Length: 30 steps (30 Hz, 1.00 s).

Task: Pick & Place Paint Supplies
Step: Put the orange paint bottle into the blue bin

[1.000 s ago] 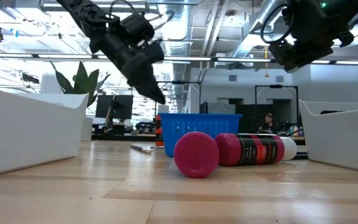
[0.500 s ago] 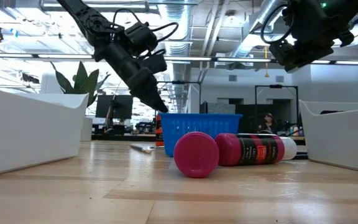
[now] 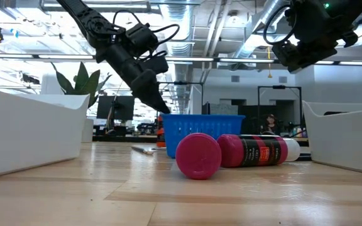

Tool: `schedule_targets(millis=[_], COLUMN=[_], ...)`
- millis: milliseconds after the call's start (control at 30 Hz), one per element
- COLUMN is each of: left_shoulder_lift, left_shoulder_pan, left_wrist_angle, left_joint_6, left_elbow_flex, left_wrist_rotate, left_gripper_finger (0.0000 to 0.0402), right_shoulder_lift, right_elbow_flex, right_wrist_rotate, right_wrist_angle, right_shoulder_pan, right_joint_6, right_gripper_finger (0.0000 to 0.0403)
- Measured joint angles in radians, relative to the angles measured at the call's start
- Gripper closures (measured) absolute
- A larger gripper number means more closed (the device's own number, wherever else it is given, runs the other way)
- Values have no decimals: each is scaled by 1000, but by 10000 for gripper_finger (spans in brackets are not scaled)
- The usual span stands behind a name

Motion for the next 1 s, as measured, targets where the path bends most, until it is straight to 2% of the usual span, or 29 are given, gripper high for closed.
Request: schedule_targets(millis=[267, 500, 800, 1000], left_shoulder_lift=[-22, -138, -175, -166], left_shoulder_pan=[-26, -81, -254, -356], left_wrist_angle=[69, 72, 100, 138], left_joint_6=[-22, -55, -104, -133], left_elbow_flex=[0, 0, 0, 0], left_wrist_rotate=[0, 0, -14, -83], left_gripper_finger=[297, 297, 297, 297], right_shoulder_lift=[0, -1, 0, 0], right_elbow_flex=[0, 0, -1, -1], right_wrist_rotate=[0, 1, 4, 5], right_wrist_angle=[0, 0, 8, 14], right_shoulder_pan=[0, -1, -1, 0], right_joint_6=[2, 8, 10, 10], right_gripper_finger=[235, 235, 235, 235])
